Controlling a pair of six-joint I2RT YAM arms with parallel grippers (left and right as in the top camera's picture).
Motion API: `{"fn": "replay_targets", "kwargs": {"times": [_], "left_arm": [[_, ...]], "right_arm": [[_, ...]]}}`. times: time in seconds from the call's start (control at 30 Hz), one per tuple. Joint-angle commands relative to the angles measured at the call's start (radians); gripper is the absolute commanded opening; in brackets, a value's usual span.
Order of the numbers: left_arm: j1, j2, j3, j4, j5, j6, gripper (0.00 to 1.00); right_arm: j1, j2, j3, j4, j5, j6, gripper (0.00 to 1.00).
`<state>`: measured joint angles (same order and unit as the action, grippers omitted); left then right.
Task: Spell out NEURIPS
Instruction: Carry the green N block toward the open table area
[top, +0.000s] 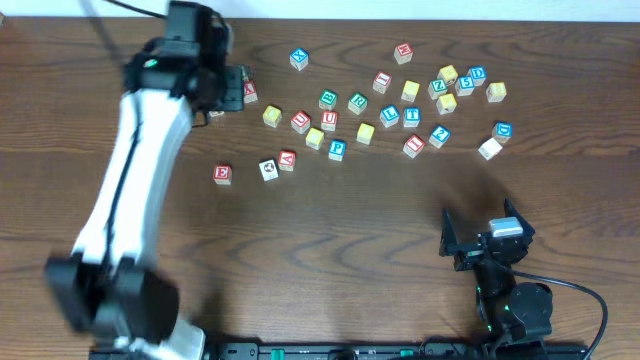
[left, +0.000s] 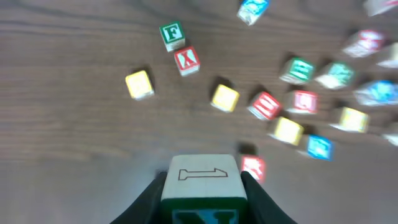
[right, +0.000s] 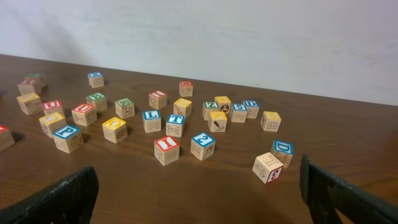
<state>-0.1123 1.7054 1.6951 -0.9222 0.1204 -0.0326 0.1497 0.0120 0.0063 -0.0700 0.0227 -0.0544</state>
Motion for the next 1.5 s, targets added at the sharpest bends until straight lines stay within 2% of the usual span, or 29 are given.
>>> {"fn": "replay_targets", "kwargs": {"times": [0.0,0.07,0.23,0.4,0.57,0.73,0.83,0.97,1.03,1.47], "left_arm": [[-0.003,-0.124,0.007,-0.103,0.029,-0.066,0.19],[-0.014,-0.181,0.007,-0.179,0.029,-0.087,0.13],[-0.080,-0.268,0.004,-0.365,0.029,-0.104,0.12],[-0.187,-0.288,-0.066,-0.418,0.029,-0.105,0.12],[-0.289,-0.287,-0.258,-0.264,0.028,-0.148,0.12],[-0.355,-0.286,-0.487,0.008,0.028,-0.224,0.12],[-0.367,-0.286,-0.612,0.187,0.024,-0.298,0.12],[-0.367,-0.285,-0.715,0.330,-0.044,-0.426,0.12],[-0.367,-0.280,-0.752,0.374,-0.084,-0.471,0.12],[-0.367,-0.073,-0.780,0.463,-0.114,-0.466,0.13]], "right_arm": [[-0.008,-0.005,-0.001,-0.003,0.009,0.013,0.99],[-0.008,-0.005,-0.001,-0.003,0.009,0.013,0.99],[-0.008,-0.005,-0.001,-0.003,0.009,0.013,0.99],[-0.008,-0.005,-0.001,-0.003,0.009,0.013,0.99],[-0.008,-0.005,-0.001,-0.003,0.009,0.013,0.99],[-0.008,-0.005,-0.001,-0.003,0.009,0.013,0.99],[-0.008,-0.005,-0.001,-0.003,0.009,0.013,0.99],[-0.008,-0.005,-0.001,-0.003,0.009,0.013,0.99],[-0.008,-0.005,-0.001,-0.003,0.009,0.013,0.99],[-0.008,-0.005,-0.001,-0.003,0.009,0.013,0.99]]}}
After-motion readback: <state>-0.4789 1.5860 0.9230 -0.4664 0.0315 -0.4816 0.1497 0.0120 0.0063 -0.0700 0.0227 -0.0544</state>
